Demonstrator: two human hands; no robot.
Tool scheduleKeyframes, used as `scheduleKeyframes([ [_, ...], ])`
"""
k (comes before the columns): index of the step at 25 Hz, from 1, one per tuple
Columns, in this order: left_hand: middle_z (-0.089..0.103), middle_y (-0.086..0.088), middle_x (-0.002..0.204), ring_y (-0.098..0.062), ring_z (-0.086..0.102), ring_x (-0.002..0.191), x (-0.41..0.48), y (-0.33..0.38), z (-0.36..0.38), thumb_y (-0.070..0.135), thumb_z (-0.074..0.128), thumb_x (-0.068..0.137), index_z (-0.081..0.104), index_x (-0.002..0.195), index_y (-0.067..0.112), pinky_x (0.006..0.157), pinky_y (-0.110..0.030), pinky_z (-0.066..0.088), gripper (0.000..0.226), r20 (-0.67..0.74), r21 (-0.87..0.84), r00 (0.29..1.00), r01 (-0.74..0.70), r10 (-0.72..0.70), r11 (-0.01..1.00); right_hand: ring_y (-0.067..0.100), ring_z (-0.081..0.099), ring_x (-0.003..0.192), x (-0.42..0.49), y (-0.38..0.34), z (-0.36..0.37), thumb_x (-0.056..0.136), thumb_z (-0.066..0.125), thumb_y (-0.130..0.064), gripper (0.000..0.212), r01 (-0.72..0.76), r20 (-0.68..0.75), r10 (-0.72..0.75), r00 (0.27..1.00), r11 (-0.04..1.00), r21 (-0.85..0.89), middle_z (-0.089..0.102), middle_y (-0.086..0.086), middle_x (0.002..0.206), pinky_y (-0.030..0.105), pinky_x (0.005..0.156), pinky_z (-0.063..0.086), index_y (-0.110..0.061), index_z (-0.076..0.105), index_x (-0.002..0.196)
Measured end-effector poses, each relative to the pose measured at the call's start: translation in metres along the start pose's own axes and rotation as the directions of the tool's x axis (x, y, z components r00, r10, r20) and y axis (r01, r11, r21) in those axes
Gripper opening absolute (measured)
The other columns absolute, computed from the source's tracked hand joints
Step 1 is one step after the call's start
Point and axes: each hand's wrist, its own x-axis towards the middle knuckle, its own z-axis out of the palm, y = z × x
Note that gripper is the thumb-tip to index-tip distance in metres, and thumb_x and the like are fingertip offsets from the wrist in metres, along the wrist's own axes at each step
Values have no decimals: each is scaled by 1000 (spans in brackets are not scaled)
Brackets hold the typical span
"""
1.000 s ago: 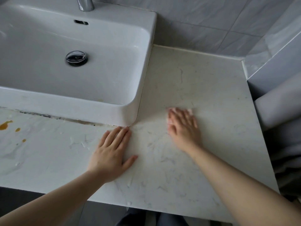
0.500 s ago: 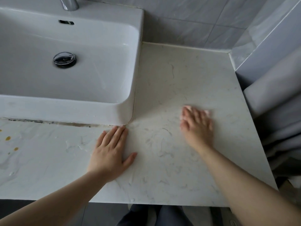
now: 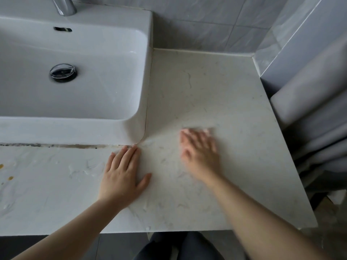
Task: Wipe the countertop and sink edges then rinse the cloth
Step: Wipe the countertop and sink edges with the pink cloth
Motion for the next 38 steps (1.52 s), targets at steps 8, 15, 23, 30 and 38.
scheduleKeyframes([
  [8,-2,-9,156,-19,-12,142,4,62,13,56,-6,76,5,148,22,111,-43,-16,80,63,-2,979,193,-193,981,28,38,134,-47,-5,-9,87,36,-37,51,193,43,-196,980,979,64,49,-6,141,44,110,21,-28,44,137],
  [15,-8,-4,156,-18,-15,142,0,76,10,66,-9,71,1,148,23,112,-39,-14,89,99,58,956,272,-277,961,26,23,142,-44,141,-35,82,11,-50,69,-341,115,342,933,940,-22,27,-3,155,45,116,12,-30,28,147],
  [23,-10,-2,156,-17,-16,142,0,83,10,66,-10,72,-3,148,23,114,-39,-11,88,115,101,941,307,-317,946,21,6,146,-47,178,-37,79,1,-53,72,-99,222,105,969,994,-38,14,-9,158,39,116,0,-38,11,149],
  [30,-6,-3,157,-17,-13,143,1,83,11,66,-8,73,-1,148,23,115,-40,-8,86,92,107,943,309,-318,945,22,13,144,-149,152,-52,98,11,-45,53,76,212,-71,975,997,-14,20,-2,154,45,112,12,-29,15,149],
  [38,-3,-2,157,-17,-10,143,0,84,10,66,-1,76,3,148,24,115,-39,-6,84,73,87,945,312,-318,946,23,11,146,-107,166,-46,89,9,-49,63,-212,141,214,967,977,-31,18,-3,157,42,117,7,-31,17,149],
])
